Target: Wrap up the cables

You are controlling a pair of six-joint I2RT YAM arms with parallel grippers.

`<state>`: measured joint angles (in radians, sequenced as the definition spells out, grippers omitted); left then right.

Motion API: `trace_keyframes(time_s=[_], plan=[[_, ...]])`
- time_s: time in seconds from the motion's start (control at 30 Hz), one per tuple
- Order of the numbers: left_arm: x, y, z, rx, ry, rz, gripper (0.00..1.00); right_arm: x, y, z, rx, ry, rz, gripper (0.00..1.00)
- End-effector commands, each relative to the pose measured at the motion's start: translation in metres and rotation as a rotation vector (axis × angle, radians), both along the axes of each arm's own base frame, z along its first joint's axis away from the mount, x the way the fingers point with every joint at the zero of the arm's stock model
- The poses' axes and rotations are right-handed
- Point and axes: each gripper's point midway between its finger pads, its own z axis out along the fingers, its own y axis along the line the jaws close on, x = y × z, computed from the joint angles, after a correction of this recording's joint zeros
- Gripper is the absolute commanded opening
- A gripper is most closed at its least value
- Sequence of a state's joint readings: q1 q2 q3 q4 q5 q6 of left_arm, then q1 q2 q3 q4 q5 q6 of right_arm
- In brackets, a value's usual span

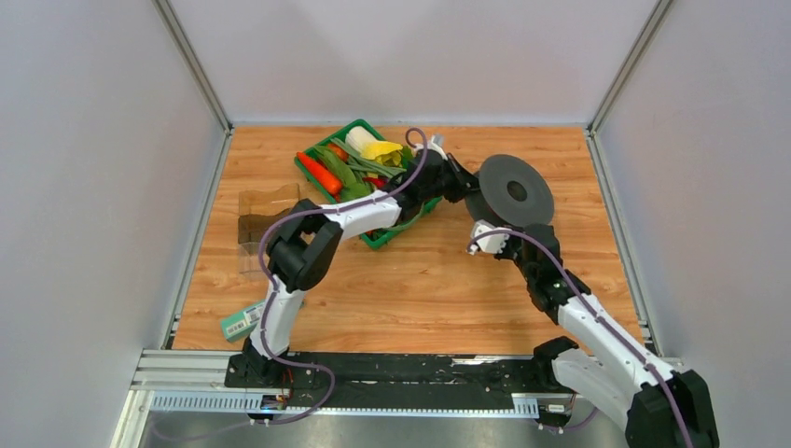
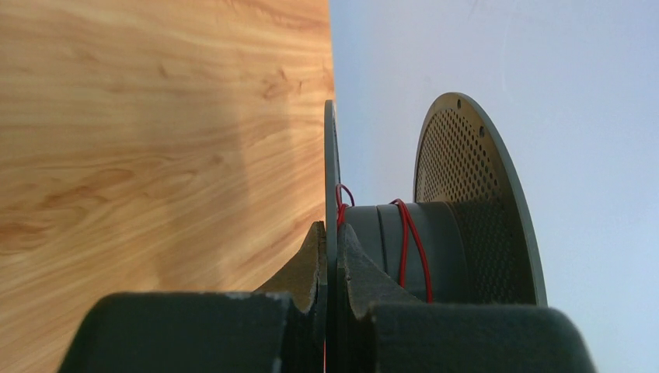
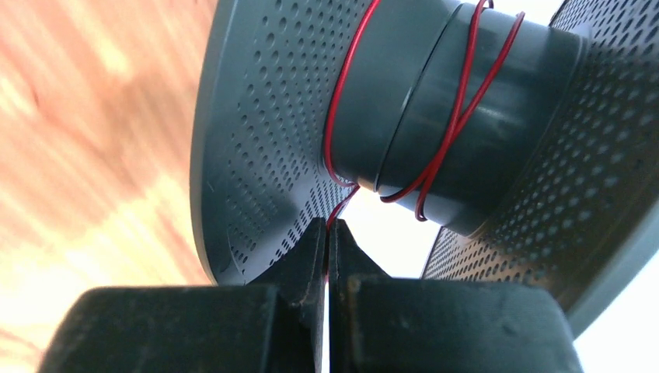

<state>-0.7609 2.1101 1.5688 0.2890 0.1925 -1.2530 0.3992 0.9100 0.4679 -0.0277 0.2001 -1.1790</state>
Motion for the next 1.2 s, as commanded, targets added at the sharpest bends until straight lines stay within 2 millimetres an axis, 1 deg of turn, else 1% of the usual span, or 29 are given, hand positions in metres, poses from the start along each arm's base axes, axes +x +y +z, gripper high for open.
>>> trace_keyframes(time_s=[0.0,0.03,0.17,0.23,0.3,0.37,0.4,0.5,0.63,0.67,0.7,0.73,0.83,0.93,0.97,1.0,1.07,1.1,1.17], plan=[[-0.038,-0.06,0.004,-0.071,-0.063,-0.159,0.0,-0.008,-0.035,0.008,-0.009,-0.088,-0.061,0.0],[-0.041,-0.069,0.0,-0.079,-0.06,-0.17,0.0,-0.013,-0.044,-0.002,-0.018,-0.071,-0.079,0.0],[-0.064,-0.104,-0.027,-0.1,-0.013,-0.225,0.0,-0.032,-0.073,-0.031,-0.065,-0.027,-0.125,0.0],[-0.076,-0.122,-0.036,-0.122,0.004,-0.263,0.0,-0.04,-0.087,-0.041,-0.081,-0.009,-0.148,0.0],[-0.084,-0.135,-0.043,-0.122,0.003,-0.29,0.0,-0.048,-0.1,-0.047,-0.089,0.005,-0.175,0.0],[-0.095,-0.146,-0.049,-0.12,-0.001,-0.308,0.0,-0.056,-0.114,-0.055,-0.107,0.024,-0.204,0.0],[-0.1,-0.15,-0.051,-0.122,0.004,-0.314,0.0,-0.057,-0.113,-0.058,-0.102,0.029,-0.182,0.0],[-0.111,-0.16,-0.064,-0.118,0.019,-0.328,0.0,-0.062,-0.129,-0.066,-0.122,0.051,-0.204,0.0],[-0.114,-0.168,-0.083,-0.101,0.042,-0.336,0.0,-0.067,-0.144,-0.076,-0.129,0.091,-0.236,0.0],[-0.115,-0.169,-0.091,-0.086,0.049,-0.336,0.01,-0.067,-0.147,-0.078,-0.128,0.097,-0.246,0.0],[-0.115,-0.171,-0.094,-0.08,0.05,-0.338,0.03,-0.067,-0.15,-0.079,-0.131,0.102,-0.253,0.0],[-0.114,-0.173,-0.098,-0.073,0.052,-0.338,0.07,-0.068,-0.153,-0.081,-0.131,0.111,-0.265,0.0],[-0.114,-0.173,-0.105,-0.063,0.051,-0.348,0.27,-0.068,-0.161,-0.084,-0.13,0.121,-0.287,0.0],[-0.108,-0.164,-0.102,-0.073,0.081,-0.33,0.34,-0.067,-0.167,-0.088,-0.127,0.125,-0.306,0.0],[-0.104,-0.158,-0.101,-0.072,0.083,-0.322,0.44,-0.068,-0.167,-0.093,-0.122,0.14,-0.308,0.0],[-0.1,-0.152,-0.096,-0.07,0.076,-0.316,0.47,-0.065,-0.169,-0.09,-0.124,0.12,-0.315,0.0],[-0.093,-0.136,-0.088,-0.046,0.056,-0.295,0.48,-0.064,-0.172,-0.094,-0.117,0.129,-0.331,0.0],[-0.091,-0.125,-0.079,-0.028,0.047,-0.28,0.49,-0.064,-0.174,-0.095,-0.112,0.131,-0.341,0.0],[-0.087,-0.105,-0.072,0.016,0.04,-0.252,0.55,-0.063,-0.178,-0.097,-0.102,0.14,-0.358,0.0]])
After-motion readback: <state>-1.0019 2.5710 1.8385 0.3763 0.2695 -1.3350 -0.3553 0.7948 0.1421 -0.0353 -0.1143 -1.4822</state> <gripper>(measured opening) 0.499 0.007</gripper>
